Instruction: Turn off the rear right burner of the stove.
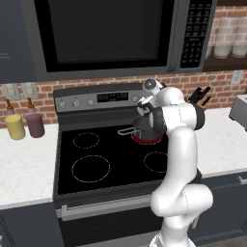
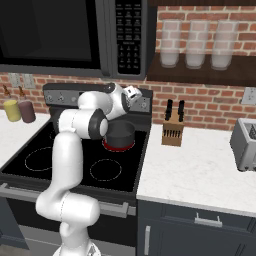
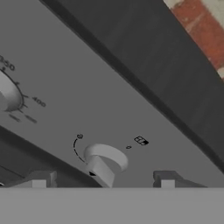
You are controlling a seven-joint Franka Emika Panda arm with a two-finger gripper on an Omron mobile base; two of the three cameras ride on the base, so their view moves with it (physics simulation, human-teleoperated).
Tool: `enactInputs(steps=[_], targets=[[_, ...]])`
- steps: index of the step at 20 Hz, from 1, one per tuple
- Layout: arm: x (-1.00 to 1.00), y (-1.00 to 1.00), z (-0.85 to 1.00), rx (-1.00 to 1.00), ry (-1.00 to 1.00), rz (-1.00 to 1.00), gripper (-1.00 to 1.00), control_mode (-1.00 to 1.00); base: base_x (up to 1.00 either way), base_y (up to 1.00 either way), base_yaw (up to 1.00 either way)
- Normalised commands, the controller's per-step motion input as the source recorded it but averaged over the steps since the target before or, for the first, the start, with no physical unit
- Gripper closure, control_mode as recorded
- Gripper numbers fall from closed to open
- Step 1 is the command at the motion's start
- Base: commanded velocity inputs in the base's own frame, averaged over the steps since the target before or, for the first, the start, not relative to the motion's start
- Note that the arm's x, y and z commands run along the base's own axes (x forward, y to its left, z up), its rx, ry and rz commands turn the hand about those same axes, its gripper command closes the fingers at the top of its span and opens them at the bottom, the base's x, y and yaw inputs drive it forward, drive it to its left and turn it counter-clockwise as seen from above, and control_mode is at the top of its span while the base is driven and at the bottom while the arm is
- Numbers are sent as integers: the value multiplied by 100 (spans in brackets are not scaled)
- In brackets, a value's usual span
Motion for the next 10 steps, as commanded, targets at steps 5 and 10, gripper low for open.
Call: enactInputs(steps=[5,10], targets=[[0,0,0,0,0,0,-100,-100,0,0,0],[0,0,0,0,0,0,-100,-100,0,0,0]])
